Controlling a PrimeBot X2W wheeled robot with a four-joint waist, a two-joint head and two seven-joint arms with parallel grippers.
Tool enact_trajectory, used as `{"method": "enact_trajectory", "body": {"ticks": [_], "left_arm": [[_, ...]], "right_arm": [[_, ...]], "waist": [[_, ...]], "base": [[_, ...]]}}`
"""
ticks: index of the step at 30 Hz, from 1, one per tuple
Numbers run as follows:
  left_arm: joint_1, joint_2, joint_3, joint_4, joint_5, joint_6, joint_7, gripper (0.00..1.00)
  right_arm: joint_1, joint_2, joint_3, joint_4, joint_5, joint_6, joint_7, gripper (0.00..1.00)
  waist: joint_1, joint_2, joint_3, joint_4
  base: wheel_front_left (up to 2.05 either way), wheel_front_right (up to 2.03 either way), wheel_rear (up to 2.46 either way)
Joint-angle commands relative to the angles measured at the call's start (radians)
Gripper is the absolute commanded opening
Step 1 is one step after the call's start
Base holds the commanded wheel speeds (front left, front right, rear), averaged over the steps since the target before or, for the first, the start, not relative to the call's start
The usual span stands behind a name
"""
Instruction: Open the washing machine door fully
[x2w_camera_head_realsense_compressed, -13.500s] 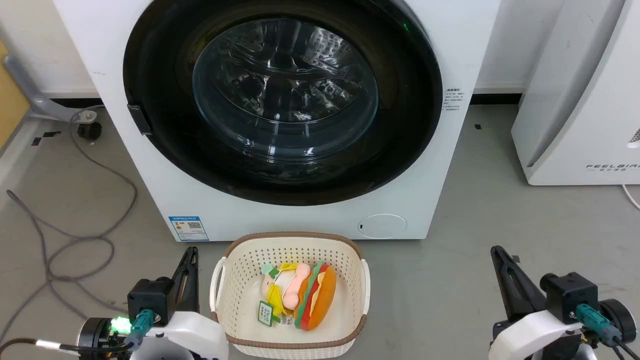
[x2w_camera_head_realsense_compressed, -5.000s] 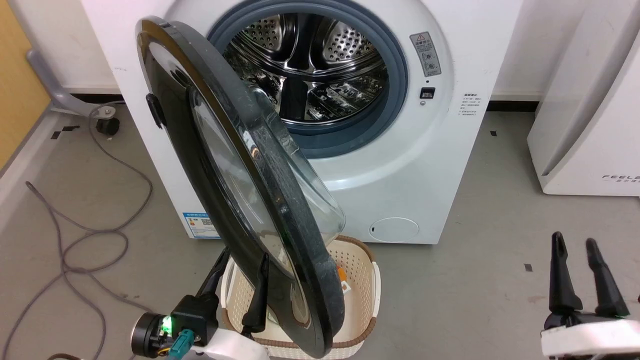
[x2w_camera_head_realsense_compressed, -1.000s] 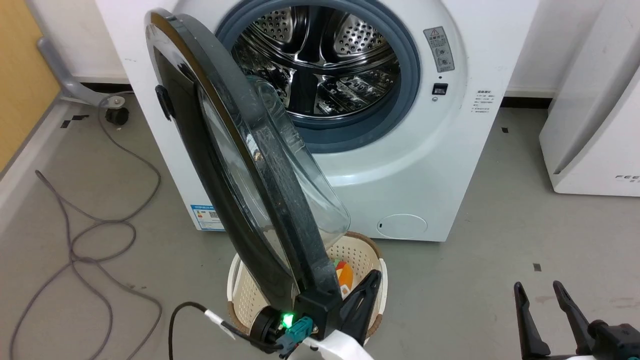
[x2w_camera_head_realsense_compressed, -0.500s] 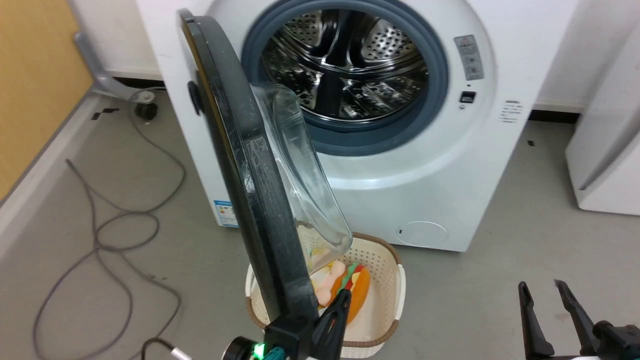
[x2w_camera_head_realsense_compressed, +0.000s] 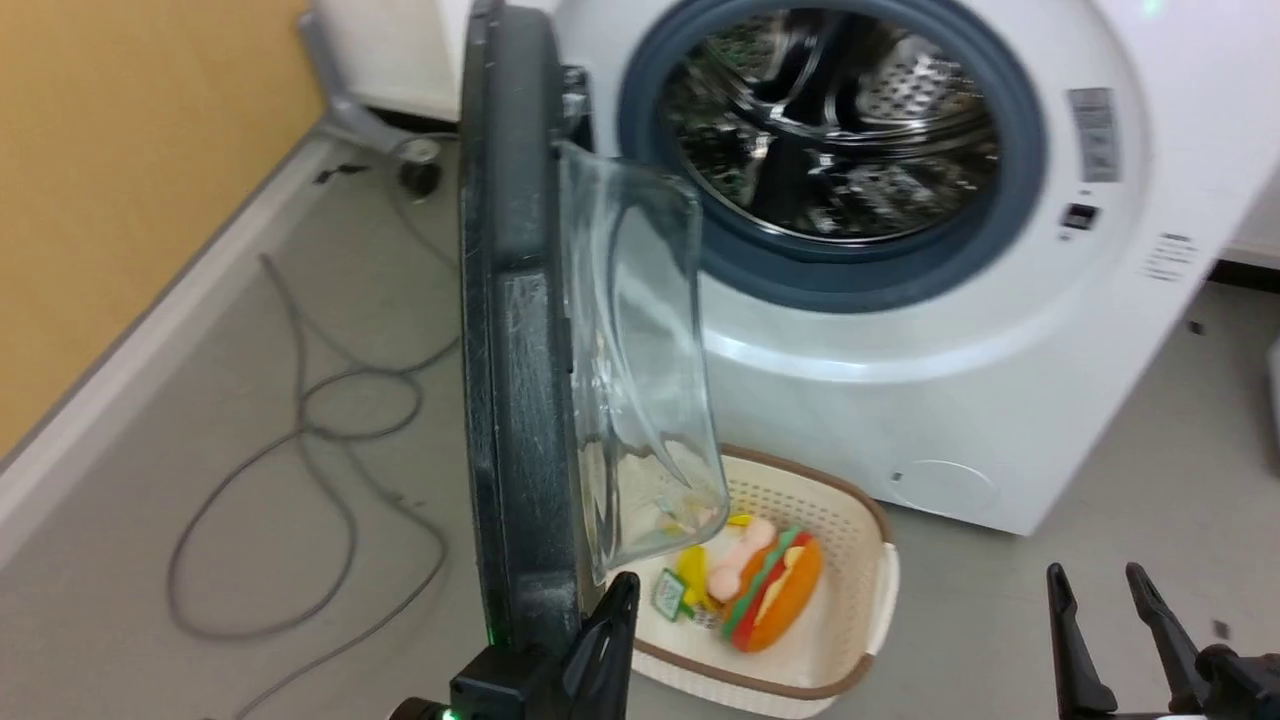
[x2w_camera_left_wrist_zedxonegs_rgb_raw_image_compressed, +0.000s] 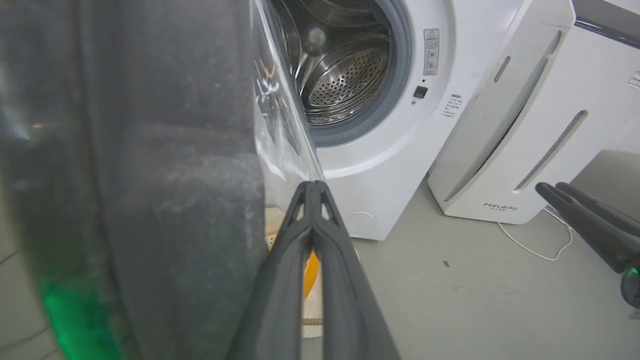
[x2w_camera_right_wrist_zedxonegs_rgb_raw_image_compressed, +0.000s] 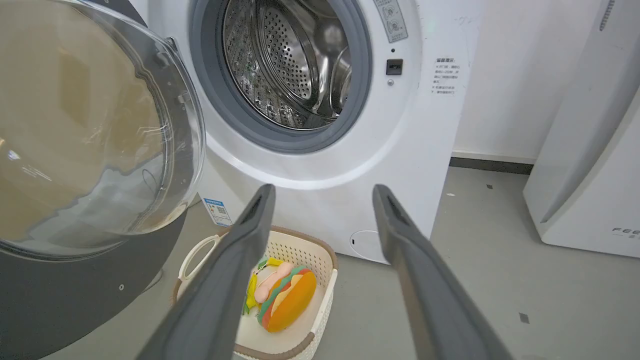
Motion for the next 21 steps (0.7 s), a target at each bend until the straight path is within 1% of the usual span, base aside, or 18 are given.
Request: {"method": "enact_trajectory", "body": {"ticks": [1, 4, 5, 10, 15, 21], "left_arm": [[0.013, 0.009, 0.009, -0.009, 0.004, 0.009, 0.004, 0.00], [0.022, 0.017, 0.022, -0.022, 0.003, 0.022, 0.005, 0.00], [0.029, 0.021, 0.044, -0.031, 0.001, 0.040, -0.003, 0.00], [0.041, 0.037, 0.093, -0.032, -0.007, 0.069, -0.019, 0.00], [0.038, 0.066, 0.168, -0.002, -0.033, 0.082, -0.041, 0.00], [-0.018, 0.087, 0.319, 0.082, -0.128, 0.065, -0.110, 0.00]], "right_arm": [[-0.001, 0.003, 0.000, -0.005, -0.002, 0.001, -0.006, 1.00], [-0.005, 0.003, -0.001, -0.008, -0.004, 0.001, -0.004, 1.00], [-0.006, 0.003, -0.001, -0.011, -0.006, 0.001, 0.000, 1.00], [-0.009, 0.003, -0.001, -0.017, -0.012, 0.001, 0.009, 1.00], [-0.010, 0.003, 0.006, -0.023, -0.014, 0.001, 0.016, 1.00], [-0.017, 0.003, 0.007, -0.034, -0.016, 0.001, 0.027, 1.00]], "waist": [[0.0000, 0.0000, 0.008, 0.035], [0.0000, 0.0000, 0.012, 0.073], [0.0000, 0.0000, 0.013, 0.106], [0.0000, 0.0000, 0.013, 0.141], [0.0000, 0.0000, 0.012, 0.145], [0.0000, 0.0000, 0.023, 0.119]], "base": [[0.00, 0.00, 0.00], [0.00, 0.00, 0.00], [0.00, 0.00, 0.00], [0.00, 0.00, 0.00], [0.00, 0.00, 0.00], [0.00, 0.00, 0.00]]}}
